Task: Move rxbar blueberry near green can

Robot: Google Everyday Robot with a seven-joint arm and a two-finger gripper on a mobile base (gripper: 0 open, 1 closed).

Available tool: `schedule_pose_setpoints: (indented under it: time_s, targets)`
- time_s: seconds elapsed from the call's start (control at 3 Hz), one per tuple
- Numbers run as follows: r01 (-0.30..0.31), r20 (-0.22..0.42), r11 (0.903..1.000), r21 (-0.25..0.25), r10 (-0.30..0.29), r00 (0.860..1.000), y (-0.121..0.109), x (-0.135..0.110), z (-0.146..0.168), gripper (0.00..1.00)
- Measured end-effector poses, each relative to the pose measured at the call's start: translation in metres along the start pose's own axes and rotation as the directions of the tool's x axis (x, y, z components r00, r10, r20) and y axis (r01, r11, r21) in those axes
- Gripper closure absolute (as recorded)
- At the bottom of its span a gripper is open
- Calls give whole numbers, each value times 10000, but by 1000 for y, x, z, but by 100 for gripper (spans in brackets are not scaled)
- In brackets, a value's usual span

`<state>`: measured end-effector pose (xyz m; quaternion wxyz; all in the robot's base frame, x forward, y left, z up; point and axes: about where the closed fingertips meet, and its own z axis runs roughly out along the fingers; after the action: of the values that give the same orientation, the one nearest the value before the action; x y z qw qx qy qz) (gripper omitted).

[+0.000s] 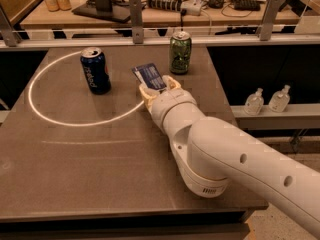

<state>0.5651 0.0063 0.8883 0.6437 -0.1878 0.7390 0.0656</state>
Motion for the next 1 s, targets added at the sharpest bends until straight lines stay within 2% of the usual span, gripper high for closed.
schedule_pose_setpoints:
  time_s: [0.33,0.67,1.0]
  targets:
    - [436,-118,9970,639,-430,9990,-25,5,8,100]
    - [730,-501,9891,1277,-671,9965,-51,15,15,100]
    - [878,-892,9739,2093,-704,9935,-78,24,23,74]
